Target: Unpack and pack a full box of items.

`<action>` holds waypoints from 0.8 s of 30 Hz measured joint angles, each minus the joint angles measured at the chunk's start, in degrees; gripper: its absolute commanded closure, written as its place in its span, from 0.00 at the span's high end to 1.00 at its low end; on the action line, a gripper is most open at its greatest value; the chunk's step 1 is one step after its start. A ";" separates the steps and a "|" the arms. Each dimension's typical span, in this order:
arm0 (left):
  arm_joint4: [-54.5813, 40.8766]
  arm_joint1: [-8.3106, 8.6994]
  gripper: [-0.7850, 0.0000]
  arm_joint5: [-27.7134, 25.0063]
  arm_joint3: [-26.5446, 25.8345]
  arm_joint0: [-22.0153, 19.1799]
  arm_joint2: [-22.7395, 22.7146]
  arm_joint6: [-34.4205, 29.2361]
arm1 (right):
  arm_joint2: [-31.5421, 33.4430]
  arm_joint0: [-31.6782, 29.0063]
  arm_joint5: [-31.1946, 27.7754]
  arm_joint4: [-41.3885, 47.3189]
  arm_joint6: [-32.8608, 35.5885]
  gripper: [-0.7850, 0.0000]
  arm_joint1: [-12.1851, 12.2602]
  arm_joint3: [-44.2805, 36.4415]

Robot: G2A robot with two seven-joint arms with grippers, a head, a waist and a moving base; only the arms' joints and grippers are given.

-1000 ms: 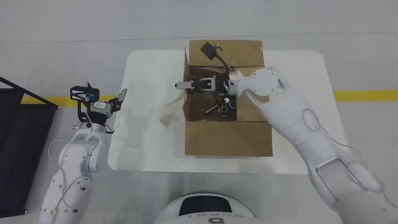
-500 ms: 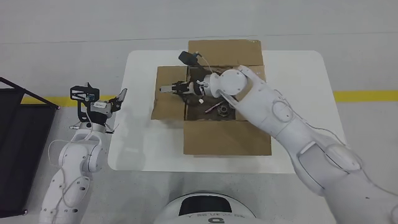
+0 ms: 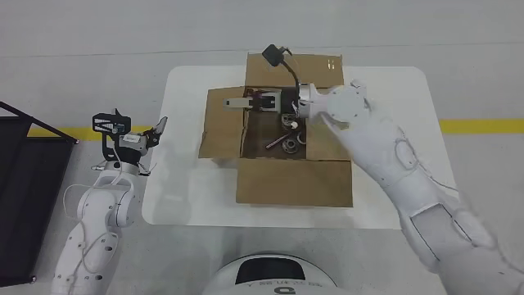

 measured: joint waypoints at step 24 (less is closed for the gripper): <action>0.00 0.00 1.00 0.00 0.00 0.00 0.00 0.00 | 38.56 -20.28 -10.88 1.87 8.90 1.00 9.48 9.59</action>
